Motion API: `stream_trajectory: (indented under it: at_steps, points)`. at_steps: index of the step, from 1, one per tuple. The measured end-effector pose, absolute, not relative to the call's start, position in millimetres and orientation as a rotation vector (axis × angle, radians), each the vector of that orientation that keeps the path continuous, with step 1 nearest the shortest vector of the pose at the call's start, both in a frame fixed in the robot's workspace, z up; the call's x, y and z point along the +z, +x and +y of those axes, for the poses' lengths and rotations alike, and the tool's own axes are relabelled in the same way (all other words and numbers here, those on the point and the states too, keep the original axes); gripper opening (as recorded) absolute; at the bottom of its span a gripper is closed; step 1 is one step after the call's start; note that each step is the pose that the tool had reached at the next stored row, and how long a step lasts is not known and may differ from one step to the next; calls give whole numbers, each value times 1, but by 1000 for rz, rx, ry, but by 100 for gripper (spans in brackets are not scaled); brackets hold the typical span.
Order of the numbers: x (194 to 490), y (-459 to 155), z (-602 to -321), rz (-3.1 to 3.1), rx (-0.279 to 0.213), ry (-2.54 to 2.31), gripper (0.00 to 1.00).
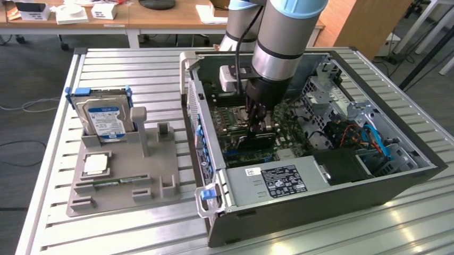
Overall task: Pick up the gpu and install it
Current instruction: 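Press down on the gpu until it lock into place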
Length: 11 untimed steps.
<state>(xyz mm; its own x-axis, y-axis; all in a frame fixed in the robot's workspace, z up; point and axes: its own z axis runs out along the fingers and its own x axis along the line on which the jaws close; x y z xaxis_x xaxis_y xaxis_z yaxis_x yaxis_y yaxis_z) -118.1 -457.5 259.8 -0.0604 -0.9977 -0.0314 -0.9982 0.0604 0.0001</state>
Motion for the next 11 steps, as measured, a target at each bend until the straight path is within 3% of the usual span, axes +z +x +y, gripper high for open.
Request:
stream_trajectory:
  at_steps: [11]
  points:
    - [260, -118, -457, 2270, 34, -2137, 11]
